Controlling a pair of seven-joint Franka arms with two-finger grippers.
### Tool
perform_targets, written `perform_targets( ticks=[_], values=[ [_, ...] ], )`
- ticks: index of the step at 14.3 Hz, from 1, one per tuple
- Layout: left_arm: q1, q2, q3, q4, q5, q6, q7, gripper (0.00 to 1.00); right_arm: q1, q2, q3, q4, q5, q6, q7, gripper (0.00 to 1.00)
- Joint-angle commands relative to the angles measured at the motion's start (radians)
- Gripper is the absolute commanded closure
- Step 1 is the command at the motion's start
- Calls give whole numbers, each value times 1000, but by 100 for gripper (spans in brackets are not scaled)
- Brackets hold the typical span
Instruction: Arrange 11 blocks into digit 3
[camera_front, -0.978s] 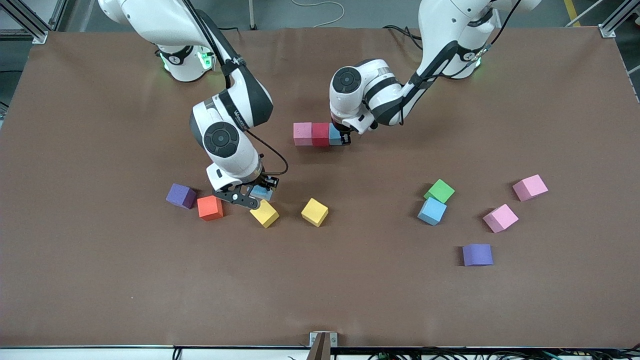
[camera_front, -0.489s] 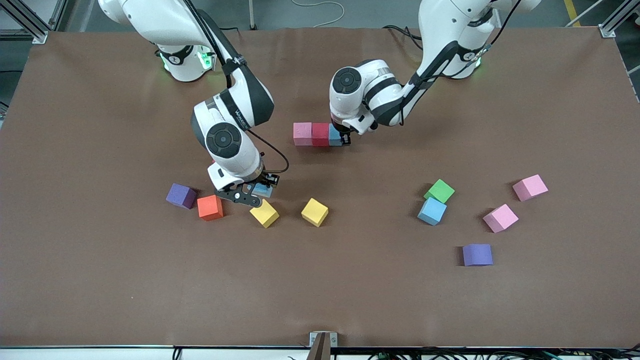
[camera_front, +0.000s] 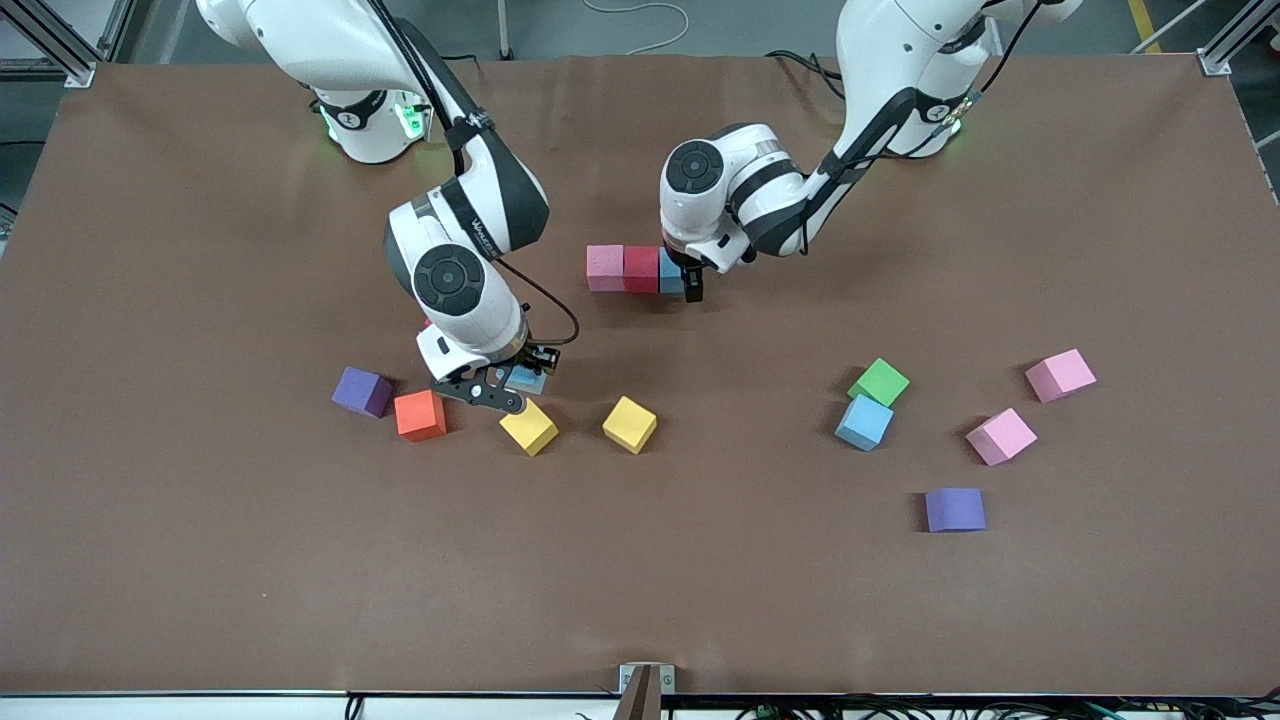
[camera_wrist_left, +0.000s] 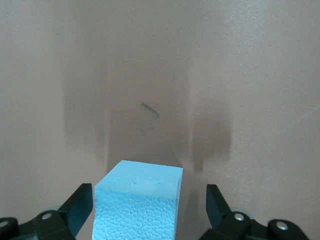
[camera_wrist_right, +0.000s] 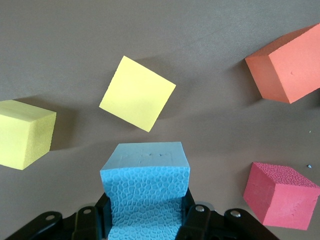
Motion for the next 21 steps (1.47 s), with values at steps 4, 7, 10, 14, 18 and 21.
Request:
perform_targets(
  ticks=[4,7,10,14,18,21],
  values=[
    [-13,-27,-34,66,51,-127,-170,0,2,-13,9,-8,-14,4,-8,93],
    [0,-33,-63,137,51,-225,-143,0,24,-13,14,-11,-12,32,-119,93],
    [1,-35,-79,236,50,-340,-53,0,67,-11,15,-17,-10,50,-162,93],
    [97,-30,-71,362,48,-466,238,0,134,-16,17,-133,0,211,-144,93],
    [282,-10,-69,457,54,-477,654,0,179,-10,15,-203,2,321,-69,93],
    [293,23,4,545,131,-509,895,0,208,-8,17,-232,2,346,-44,93]
  ],
)
